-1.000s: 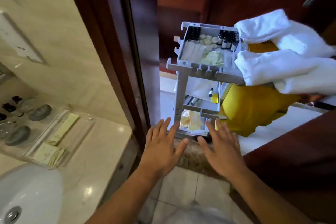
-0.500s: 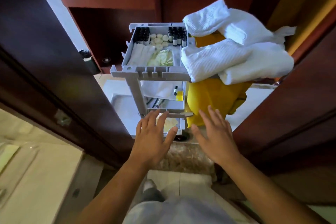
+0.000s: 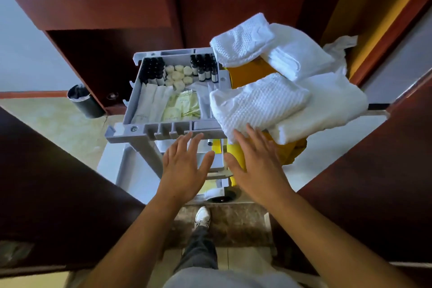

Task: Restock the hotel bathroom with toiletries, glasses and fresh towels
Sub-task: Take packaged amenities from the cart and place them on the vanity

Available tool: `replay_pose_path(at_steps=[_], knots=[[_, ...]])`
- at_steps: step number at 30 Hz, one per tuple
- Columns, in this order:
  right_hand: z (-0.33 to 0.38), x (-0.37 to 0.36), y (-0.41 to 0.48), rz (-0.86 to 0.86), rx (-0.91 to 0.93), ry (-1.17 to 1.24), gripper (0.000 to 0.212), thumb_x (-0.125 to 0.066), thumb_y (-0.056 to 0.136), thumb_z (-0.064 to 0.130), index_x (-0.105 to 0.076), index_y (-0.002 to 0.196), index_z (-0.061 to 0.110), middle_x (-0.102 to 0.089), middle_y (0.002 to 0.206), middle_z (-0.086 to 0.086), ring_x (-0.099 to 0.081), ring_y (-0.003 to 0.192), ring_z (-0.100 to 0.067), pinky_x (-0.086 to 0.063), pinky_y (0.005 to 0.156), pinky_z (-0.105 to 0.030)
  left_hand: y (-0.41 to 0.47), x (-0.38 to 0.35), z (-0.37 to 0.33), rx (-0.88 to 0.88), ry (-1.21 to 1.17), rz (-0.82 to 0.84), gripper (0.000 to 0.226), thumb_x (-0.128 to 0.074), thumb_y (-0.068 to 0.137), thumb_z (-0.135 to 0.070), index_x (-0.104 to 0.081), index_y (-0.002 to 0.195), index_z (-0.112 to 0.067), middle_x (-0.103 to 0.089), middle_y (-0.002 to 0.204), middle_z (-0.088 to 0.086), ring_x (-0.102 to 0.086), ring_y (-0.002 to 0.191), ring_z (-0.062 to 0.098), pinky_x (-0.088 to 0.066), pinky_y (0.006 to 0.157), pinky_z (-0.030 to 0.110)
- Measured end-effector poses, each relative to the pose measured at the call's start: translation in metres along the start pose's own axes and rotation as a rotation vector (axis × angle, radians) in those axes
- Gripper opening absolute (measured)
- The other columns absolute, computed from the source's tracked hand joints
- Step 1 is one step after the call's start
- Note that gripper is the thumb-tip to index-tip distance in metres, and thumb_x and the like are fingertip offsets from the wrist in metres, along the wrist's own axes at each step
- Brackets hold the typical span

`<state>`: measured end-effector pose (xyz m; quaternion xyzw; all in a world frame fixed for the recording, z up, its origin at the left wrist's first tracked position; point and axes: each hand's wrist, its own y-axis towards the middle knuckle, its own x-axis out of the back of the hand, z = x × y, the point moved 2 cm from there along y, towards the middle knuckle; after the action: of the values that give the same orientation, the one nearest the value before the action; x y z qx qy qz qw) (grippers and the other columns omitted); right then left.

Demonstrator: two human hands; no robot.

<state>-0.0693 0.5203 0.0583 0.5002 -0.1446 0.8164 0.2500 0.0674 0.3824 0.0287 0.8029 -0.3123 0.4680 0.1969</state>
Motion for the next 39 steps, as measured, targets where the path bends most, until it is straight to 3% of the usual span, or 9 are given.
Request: replay_pose_path(at_steps=[5,9,14,16,20,28,31,34,39], knots=[[-0.003,0.01,0.076,0.007,-0.053,0.0,0.076,-0.018,0.094,0.072,-0.024,0.161,0.037,-0.008,0.174,0.007,-0.001,0.16,-0.016,-0.001,0.127,-0.044,0.08,0.003,0.01,-0.004,-0.001,0.103,0.067,-0.026,0.099,-0.069,-0.027,0.158,-0.038,-0.022,0.169,-0.006,-0.011,0.157,0.019,-0.009,0.127,0.049],[-0.006,0.015,0.147,-0.065,-0.07,-0.01,0.07,-0.023,0.096,0.064,-0.047,0.152,0.029,-0.038,0.163,0.0,-0.03,0.152,-0.024,-0.024,0.124,-0.052,0.149,0.004,0.027,-0.001,-0.026,0.144,0.064,-0.031,0.103,-0.066,-0.026,0.159,-0.035,-0.022,0.169,-0.005,-0.013,0.157,0.02,-0.012,0.127,0.048],[-0.004,0.011,0.238,-0.054,-0.039,-0.035,0.041,-0.046,0.101,0.036,-0.065,0.135,0.023,-0.063,0.131,-0.001,-0.055,0.126,-0.028,-0.039,0.106,-0.047,0.222,-0.001,0.045,0.038,-0.058,0.178,0.072,-0.032,0.098,-0.068,-0.029,0.159,-0.03,-0.031,0.165,-0.001,-0.025,0.151,0.024,-0.023,0.123,0.047],[-0.004,0.005,0.272,0.075,-0.033,-0.081,0.038,-0.049,0.103,0.022,-0.064,0.137,0.027,-0.064,0.127,-0.002,-0.055,0.123,-0.029,-0.04,0.105,-0.047,0.243,-0.005,0.052,0.067,-0.083,0.195,0.073,-0.036,0.098,-0.067,-0.028,0.16,-0.029,-0.035,0.163,0.001,-0.028,0.149,0.026,-0.026,0.121,0.046],[-0.007,-0.01,0.32,0.268,-0.049,-0.112,0.054,-0.049,0.1,0.005,-0.058,0.14,0.041,-0.063,0.119,0.003,-0.053,0.117,-0.024,-0.043,0.101,-0.046,0.273,-0.015,0.06,0.101,-0.148,0.245,0.075,-0.045,0.098,-0.065,-0.024,0.16,-0.029,-0.042,0.159,0.003,-0.033,0.146,0.028,-0.031,0.12,0.048],[-0.005,-0.032,0.36,0.438,0.02,-0.293,0.057,-0.066,0.097,0.014,-0.052,0.145,0.042,-0.057,0.117,0.005,-0.049,0.127,-0.023,-0.036,0.097,-0.042,0.306,-0.03,0.053,0.084,-0.361,0.303,0.081,-0.066,0.093,-0.052,-0.022,0.157,-0.028,-0.066,0.127,0.006,-0.061,0.119,0.027,-0.051,0.099,0.048],[-0.005,-0.038,0.365,0.432,0.039,-0.333,0.047,-0.072,0.094,0.019,-0.058,0.133,0.04,-0.046,0.104,0.009,-0.049,0.123,-0.022,-0.034,0.095,-0.042,0.306,-0.032,0.045,0.078,-0.421,0.303,0.079,-0.068,0.093,-0.049,-0.021,0.154,-0.029,-0.07,0.121,0.005,-0.066,0.111,0.026,-0.055,0.093,0.048],[-0.005,-0.037,0.365,0.393,0.06,-0.341,0.025,-0.073,0.092,0.022,-0.057,0.108,0.034,-0.046,0.097,0.009,-0.051,0.114,-0.021,-0.033,0.089,-0.041,0.306,-0.034,0.043,0.095,-0.455,0.309,0.08,-0.069,0.093,-0.036,-0.02,0.155,-0.028,-0.072,0.11,0.003,-0.068,0.102,0.024,-0.057,0.087,0.045],[-0.003,-0.033,0.36,0.342,0.067,-0.308,0.022,-0.069,0.096,0.027,-0.049,0.091,0.034,-0.047,0.093,0.011,-0.052,0.109,-0.02,-0.031,0.086,-0.039,0.307,-0.034,0.04,0.13,-0.455,0.359,0.079,-0.064,0.093,-0.024,-0.02,0.159,-0.025,-0.072,0.086,-0.003,-0.068,0.082,0.018,-0.058,0.075,0.044]])
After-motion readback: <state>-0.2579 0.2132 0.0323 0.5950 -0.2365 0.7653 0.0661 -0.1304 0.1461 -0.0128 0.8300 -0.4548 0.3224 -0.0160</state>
